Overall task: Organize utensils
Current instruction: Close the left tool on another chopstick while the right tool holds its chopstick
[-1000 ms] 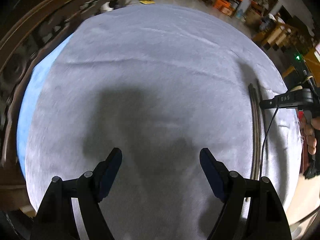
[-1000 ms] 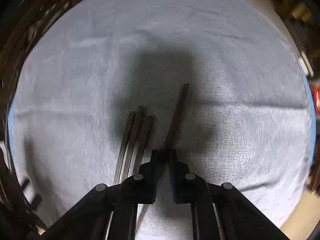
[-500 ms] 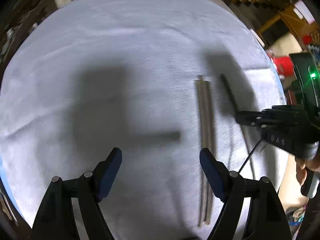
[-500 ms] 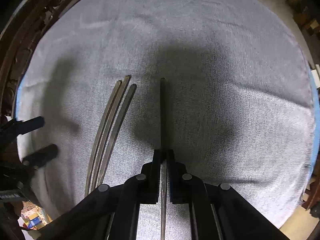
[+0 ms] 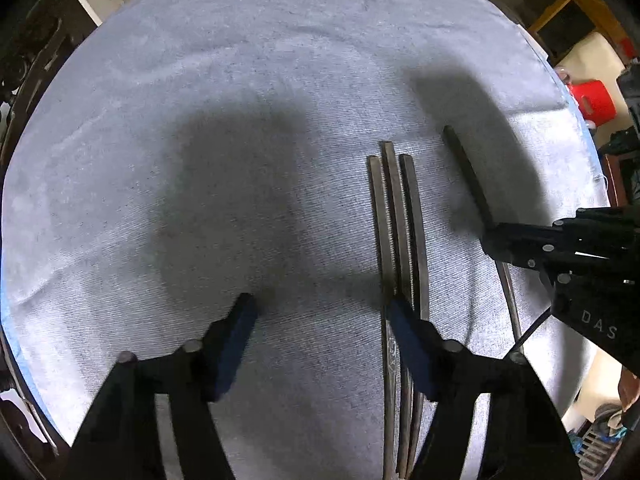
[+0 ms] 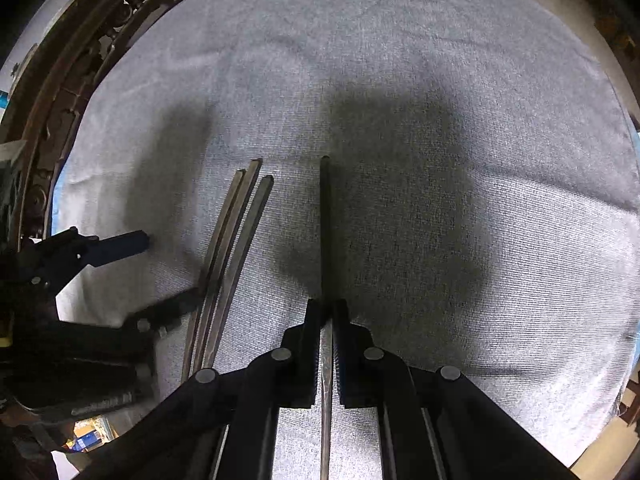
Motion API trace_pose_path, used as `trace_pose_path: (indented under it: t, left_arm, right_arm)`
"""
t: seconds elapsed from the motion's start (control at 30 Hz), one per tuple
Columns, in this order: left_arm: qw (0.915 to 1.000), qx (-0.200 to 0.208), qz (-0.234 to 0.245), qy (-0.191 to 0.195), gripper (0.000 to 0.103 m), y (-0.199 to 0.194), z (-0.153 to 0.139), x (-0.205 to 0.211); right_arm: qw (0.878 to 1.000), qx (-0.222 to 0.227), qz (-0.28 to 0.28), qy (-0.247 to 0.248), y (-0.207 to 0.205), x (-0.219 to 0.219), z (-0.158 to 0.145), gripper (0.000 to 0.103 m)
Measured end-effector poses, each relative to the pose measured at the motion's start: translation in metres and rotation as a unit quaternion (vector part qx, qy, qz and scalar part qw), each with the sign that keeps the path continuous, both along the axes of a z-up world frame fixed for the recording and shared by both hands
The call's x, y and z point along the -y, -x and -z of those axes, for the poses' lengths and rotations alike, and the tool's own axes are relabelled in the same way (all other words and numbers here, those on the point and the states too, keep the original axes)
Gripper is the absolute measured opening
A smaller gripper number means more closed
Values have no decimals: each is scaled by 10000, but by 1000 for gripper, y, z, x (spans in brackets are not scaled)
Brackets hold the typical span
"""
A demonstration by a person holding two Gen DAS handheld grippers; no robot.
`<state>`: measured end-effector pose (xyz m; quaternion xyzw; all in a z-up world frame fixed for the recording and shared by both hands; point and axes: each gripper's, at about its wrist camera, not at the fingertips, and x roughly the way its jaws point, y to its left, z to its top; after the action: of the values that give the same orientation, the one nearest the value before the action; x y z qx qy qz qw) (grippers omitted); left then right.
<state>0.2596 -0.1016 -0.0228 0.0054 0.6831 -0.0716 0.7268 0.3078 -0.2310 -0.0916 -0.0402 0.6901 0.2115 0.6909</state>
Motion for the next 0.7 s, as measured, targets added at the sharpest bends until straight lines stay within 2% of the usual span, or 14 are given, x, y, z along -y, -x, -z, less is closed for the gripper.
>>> trace_pose_path:
  t: [0.1,0.13,0.17,0.23,0.33,0.43,0.53,0.6,0.7]
  left_arm:
    - [9998,18,-31,-199,41,-1,-2,-9]
    - [9997,-27,-98,-231,39,0,-3,-14]
    - [9996,-104,-240,-124,38,-1,-4,-20]
    - [9985,-137,-410,339,38,0,-8,-31]
    - [9980,-56,-383,499,39,0,-17,-27]
    - [9984,-138,-200,519,39,-5,-16,-10]
    - [9992,-301,-68,237,39,-8,-8,7]
    - [9996,-249,12,141,39,-6,-10,10]
    - [9998,-188,37,75,33,-6,-9,13]
  right_arm:
    - [10000,-20,25,-12,-2,3,0,9]
    - [10000,-23,28,-2,-3,3,-1,9]
    - [10000,-24,21,13,-5,4,0,9]
    - [10000,-29,30,22,-4,5,1,9]
    - [10000,-31,49,-4,0,7,-1,9]
    - [9999,-54,84,-37,-3,0,3,8]
    - [9999,-69,93,-56,-4,1,3,8]
    - [9999,-87,95,-74,-4,0,3,8]
    - [9999,-104,69,-65,-5,1,3,8]
